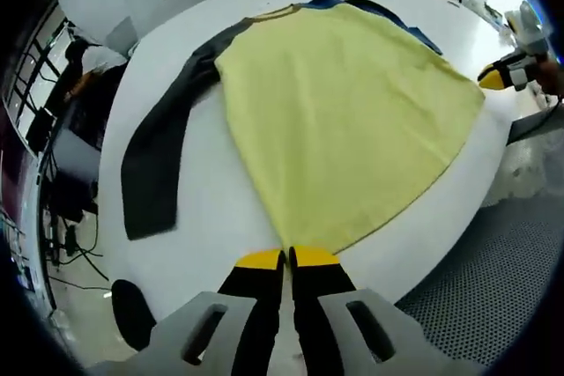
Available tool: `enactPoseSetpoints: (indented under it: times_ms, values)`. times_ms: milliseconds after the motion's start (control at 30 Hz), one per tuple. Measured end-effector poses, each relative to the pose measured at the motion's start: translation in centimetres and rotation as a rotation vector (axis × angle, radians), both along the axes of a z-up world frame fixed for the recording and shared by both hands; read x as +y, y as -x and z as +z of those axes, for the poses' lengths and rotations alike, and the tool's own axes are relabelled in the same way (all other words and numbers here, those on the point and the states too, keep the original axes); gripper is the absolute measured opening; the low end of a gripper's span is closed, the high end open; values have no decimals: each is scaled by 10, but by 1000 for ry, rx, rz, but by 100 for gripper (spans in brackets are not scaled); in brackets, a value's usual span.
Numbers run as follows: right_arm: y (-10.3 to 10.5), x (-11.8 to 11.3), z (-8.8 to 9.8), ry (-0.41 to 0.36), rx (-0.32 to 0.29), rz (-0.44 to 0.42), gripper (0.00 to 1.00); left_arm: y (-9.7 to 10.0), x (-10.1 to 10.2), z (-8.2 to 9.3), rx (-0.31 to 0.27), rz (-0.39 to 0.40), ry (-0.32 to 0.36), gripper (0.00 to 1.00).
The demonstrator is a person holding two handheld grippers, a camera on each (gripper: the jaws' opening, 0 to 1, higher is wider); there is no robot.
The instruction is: Fold the garment on the visible template until the final outline fits inside the template.
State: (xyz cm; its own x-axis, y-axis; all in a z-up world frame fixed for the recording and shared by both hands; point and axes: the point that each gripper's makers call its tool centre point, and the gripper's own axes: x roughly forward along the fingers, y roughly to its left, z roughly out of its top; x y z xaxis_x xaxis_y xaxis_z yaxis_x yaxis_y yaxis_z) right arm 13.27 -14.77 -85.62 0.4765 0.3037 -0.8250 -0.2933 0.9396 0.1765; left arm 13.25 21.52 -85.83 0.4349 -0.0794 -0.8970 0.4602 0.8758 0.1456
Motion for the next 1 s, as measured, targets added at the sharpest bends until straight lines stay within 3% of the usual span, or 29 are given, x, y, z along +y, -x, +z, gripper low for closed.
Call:
enactPoseSetpoints:
  times_ms: [167,367,533,1000]
  values:
    - [0,5,-4,10,11,7,11,2,0,-4,-4,12,10,2]
    - [1,7,-13,82,19,53,9,1,1,-5,-12,38,35,2]
    - [3,10,-15,100,29,90,0,1,1,-6,-15,61,56,2]
    - [15,2,-15,119,80,40,0,3,0,-6,-13,52,46,2]
